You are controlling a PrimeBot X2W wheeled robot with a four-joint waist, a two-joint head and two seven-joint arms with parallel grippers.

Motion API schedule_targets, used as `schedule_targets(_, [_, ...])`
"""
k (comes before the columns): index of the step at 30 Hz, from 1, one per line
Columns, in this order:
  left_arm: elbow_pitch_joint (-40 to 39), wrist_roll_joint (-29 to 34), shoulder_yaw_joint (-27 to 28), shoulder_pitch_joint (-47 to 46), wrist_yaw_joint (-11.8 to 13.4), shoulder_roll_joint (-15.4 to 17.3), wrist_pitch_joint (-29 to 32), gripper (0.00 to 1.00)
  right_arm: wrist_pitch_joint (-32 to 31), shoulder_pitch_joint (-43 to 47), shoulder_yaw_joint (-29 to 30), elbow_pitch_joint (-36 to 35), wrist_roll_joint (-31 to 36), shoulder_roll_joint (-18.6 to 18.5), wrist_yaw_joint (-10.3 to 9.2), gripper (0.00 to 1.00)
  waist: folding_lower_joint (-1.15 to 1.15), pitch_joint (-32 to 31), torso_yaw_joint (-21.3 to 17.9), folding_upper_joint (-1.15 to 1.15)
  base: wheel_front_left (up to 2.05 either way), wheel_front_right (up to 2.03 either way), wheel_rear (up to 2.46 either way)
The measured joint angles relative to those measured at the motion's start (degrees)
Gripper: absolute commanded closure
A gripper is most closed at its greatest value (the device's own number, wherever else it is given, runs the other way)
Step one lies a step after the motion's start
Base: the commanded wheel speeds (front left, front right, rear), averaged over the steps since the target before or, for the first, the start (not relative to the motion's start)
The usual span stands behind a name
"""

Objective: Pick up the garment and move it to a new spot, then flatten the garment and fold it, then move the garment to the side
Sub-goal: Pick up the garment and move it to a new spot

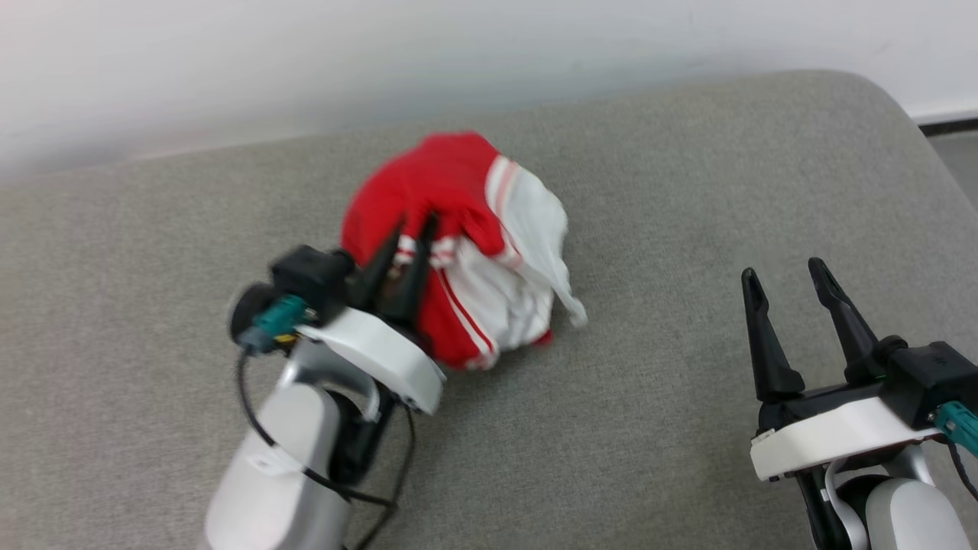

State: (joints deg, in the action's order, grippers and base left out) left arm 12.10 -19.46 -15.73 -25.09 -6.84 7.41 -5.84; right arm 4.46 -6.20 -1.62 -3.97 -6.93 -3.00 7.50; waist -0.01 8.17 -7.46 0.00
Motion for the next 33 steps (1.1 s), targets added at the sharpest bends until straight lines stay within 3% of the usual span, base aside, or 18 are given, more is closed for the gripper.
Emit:
schedule_targets(5, [0.5, -0.5, -6.9, 4.4, -0.3, -1.0, 3.4, 1.0, 0.9, -1.0, 0.2, -0.1, -0.7, 0.0, 0.0, 0.0, 0.0, 3.6, -1.1, 0.0, 0.0, 0.0, 0.0])
schedule_targets(12, [3.5, -0.1, -13.6, 7.0, -0.5, 0.1, 5.5, 1.0, 2.1, -3.0, -0.2, 1.4, -1.2, 0.0, 0.0, 0.0, 0.01, 7.6, -0.6, 0.0, 0.0, 0.0, 0.0])
schedule_targets(13, [3.8, -0.3, -13.9, 7.0, -0.5, 0.1, 5.5, 0.71, 2.2, -3.2, -0.3, 1.7, -1.2, 0.0, 0.0, 0.0, 0.01, 7.7, -0.2, 0.0, 0.0, 0.0, 0.0])
schedule_targets(14, [4.1, -0.2, -14.3, 7.0, -0.5, 0.2, 5.5, 0.12, 2.3, -3.3, -0.3, 1.9, -1.2, 0.0, 0.0, 0.0, 0.01, 7.7, 0.1, 0.0, 0.0, 0.0, 0.0])
schedule_targets(15, [4.2, 0.0, -14.6, 7.0, -0.5, 0.3, 5.0, 0.0, 2.3, -3.5, -0.2, 2.1, -1.1, 0.0, 0.0, 0.0, 0.01, 7.6, 0.4, 0.0, 0.0, 0.0, 0.0])
schedule_targets(22, [2.1, 1.1, -14.0, 6.5, 1.0, -0.3, -1.6, 0.0, 2.1, -3.2, 0.1, 3.5, -0.6, 0.1, 0.0, 0.0, 0.01, 4.2, 2.1, 0.0, 0.0, 0.0, 0.0])
schedule_targets(33, [-1.6, 1.5, -6.1, 10.7, 10.0, 1.8, -8.0, 0.0, -0.9, 2.0, 0.5, 3.1, 0.7, 0.1, 0.0, 0.0, 0.01, -3.0, 4.3, 0.0, 0.0, 0.0, 0.0])
